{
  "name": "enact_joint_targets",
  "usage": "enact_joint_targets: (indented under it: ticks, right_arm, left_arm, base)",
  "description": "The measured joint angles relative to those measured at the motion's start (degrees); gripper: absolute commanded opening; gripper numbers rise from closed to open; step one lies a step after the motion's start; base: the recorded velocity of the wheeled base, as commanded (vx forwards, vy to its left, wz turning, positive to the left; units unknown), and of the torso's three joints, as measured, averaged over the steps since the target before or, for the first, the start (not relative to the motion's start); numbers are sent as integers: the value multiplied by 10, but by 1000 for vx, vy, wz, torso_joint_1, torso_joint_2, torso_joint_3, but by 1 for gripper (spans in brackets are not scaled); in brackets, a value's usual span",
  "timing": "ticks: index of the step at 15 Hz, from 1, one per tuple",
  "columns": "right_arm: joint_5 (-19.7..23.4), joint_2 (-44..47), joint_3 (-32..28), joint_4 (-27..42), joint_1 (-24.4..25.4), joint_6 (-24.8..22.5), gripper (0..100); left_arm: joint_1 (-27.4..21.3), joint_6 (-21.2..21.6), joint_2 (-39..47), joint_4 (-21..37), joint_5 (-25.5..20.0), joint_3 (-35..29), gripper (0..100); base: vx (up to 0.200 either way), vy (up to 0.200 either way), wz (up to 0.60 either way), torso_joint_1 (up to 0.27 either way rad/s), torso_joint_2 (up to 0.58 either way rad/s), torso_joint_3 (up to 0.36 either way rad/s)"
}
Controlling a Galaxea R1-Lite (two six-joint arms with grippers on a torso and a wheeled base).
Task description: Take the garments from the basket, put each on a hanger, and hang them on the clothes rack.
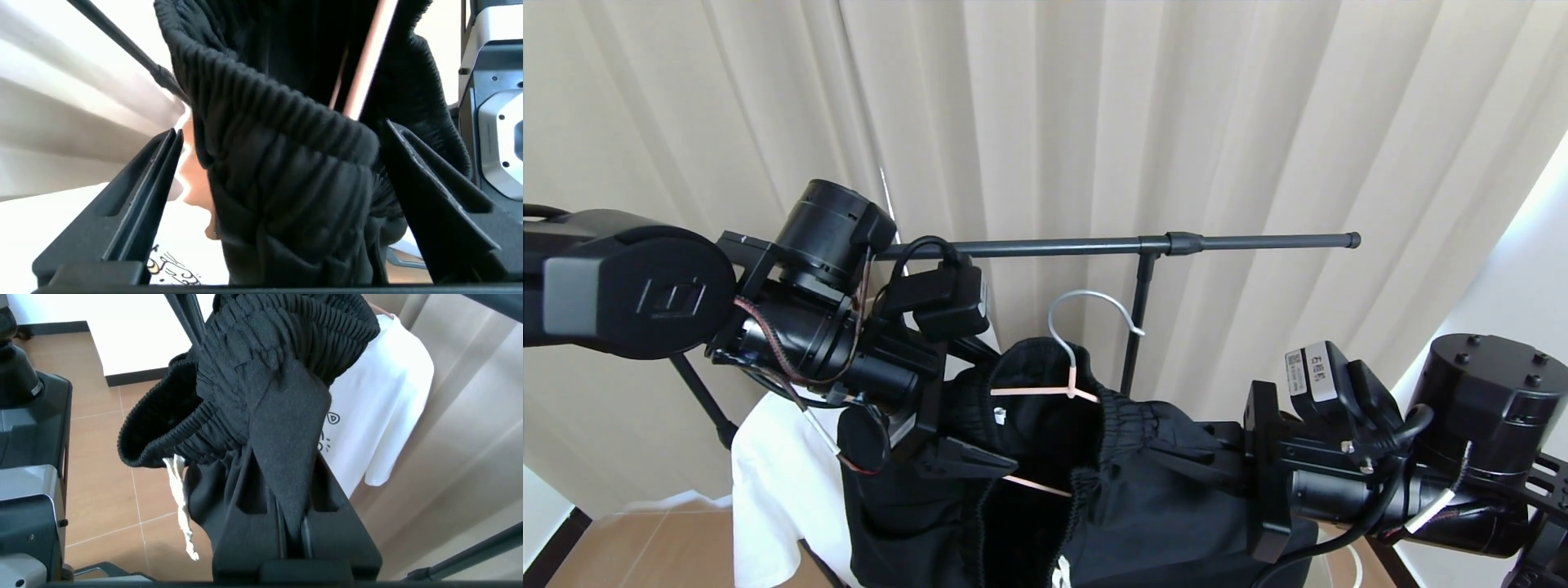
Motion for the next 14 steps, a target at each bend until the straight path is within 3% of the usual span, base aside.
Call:
enact_joint_targets:
  ticks: [6, 7, 14]
  right_arm:
    - [-1, 1, -2, -20, 0, 2, 0]
    - [-1, 1, -2, -20, 0, 2, 0]
    - [-3, 5, -8, -22, -6, 1, 0]
  left_arm:
    - [-4, 0, 1, -1, 0, -2, 100]
    - [-4, 0, 1, -1, 0, -2, 0]
    - [-3, -2, -2, -1, 0, -4, 0]
  base:
    - [0, 0, 0, 0, 0, 0]
    - [0, 0, 0, 0, 0, 0]
    - [0, 0, 0, 0, 0, 0]
